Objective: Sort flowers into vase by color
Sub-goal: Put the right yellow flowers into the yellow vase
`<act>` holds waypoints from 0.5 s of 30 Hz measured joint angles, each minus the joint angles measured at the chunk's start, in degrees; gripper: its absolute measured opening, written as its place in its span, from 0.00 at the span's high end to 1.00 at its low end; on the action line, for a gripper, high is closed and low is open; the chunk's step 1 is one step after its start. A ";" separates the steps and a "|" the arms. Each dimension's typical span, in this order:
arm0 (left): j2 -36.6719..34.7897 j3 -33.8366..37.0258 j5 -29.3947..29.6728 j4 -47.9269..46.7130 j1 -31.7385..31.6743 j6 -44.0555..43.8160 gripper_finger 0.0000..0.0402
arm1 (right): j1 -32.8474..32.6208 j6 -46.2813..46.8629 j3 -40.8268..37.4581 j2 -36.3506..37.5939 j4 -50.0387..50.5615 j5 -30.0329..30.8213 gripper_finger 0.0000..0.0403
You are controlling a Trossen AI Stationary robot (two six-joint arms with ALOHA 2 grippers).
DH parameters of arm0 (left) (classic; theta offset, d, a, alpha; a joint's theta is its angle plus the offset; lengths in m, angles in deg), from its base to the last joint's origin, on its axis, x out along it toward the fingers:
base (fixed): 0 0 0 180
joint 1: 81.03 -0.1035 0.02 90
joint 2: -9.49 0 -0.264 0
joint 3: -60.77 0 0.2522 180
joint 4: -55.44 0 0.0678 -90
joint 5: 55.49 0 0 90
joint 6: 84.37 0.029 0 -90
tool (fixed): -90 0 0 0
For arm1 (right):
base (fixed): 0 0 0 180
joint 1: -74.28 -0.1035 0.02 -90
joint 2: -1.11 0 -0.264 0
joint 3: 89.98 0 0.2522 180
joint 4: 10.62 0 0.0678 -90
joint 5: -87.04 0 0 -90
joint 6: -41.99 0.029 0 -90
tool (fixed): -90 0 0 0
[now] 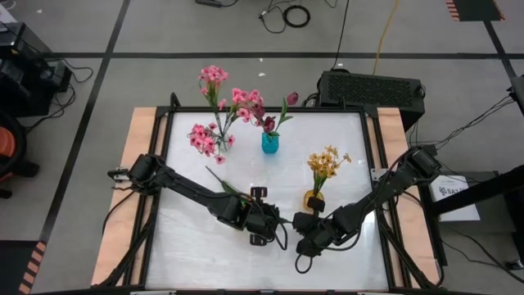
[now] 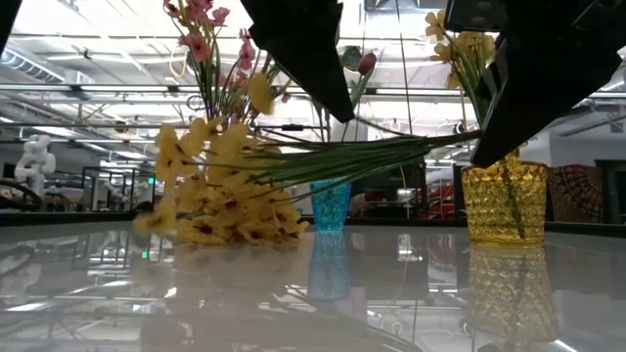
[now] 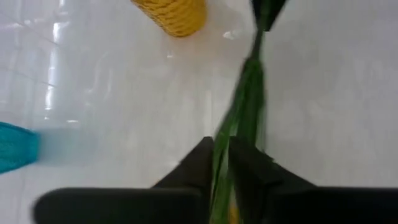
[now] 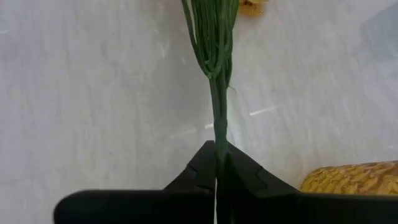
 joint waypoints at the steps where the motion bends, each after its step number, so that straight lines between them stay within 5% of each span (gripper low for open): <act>1: 0.00 0.00 -0.42 0.01 0.26 -0.70 0.82 | 0.00 0.01 0.00 0.00 0.00 0.00 0.99; 9: -3.53 -1.82 -0.47 -4.81 3.75 -4.95 0.47 | -0.93 -0.20 -0.01 1.09 0.29 -0.54 1.00; 15: -9.88 -2.38 1.06 -7.51 8.08 -8.79 0.37 | -2.56 -1.21 -0.02 5.29 0.52 -1.17 1.00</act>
